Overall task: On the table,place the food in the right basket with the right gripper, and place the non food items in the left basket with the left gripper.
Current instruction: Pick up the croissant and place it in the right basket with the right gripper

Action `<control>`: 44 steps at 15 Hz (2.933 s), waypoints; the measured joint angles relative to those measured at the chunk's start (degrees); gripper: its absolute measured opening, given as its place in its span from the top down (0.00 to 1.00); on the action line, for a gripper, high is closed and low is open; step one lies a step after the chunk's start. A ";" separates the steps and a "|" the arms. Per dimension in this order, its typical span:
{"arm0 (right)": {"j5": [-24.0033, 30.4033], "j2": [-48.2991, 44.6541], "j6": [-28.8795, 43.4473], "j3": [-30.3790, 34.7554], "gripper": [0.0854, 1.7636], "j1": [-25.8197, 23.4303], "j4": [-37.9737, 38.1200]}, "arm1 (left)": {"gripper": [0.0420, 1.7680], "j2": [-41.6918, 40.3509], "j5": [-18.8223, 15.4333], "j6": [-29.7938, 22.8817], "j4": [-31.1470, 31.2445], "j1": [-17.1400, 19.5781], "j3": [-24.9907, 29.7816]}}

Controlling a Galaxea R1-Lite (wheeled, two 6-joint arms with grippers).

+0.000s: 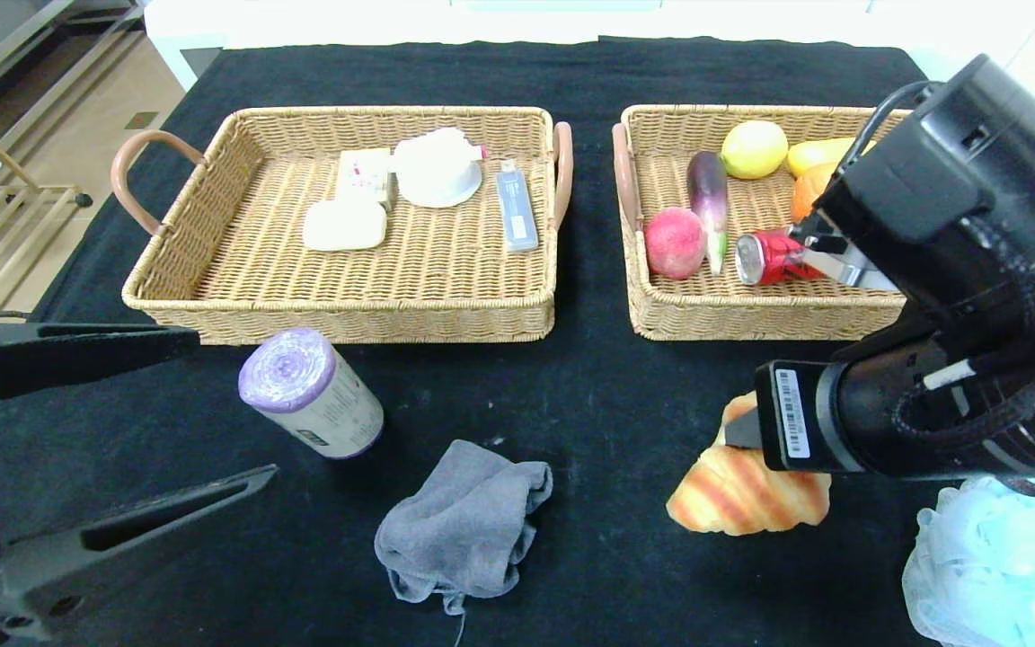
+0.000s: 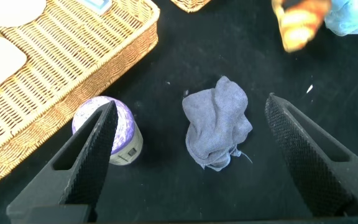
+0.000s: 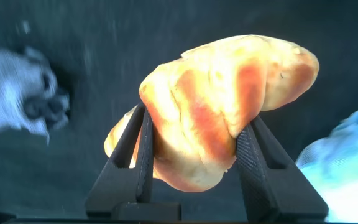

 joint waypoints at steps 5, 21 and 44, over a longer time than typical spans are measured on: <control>-0.01 -0.54 -3.69 -5.71 0.55 -5.07 1.18 | 0.03 -0.04 0.02 -0.02 -0.06 0.00 0.00; 0.21 4.57 -13.59 -17.58 0.55 -24.02 -8.59 | 0.03 -0.21 0.02 -0.02 -0.11 0.00 0.00; 8.42 12.09 -17.18 -17.25 0.55 -32.77 -37.11 | 0.03 -0.32 0.02 0.00 -0.20 0.00 -0.02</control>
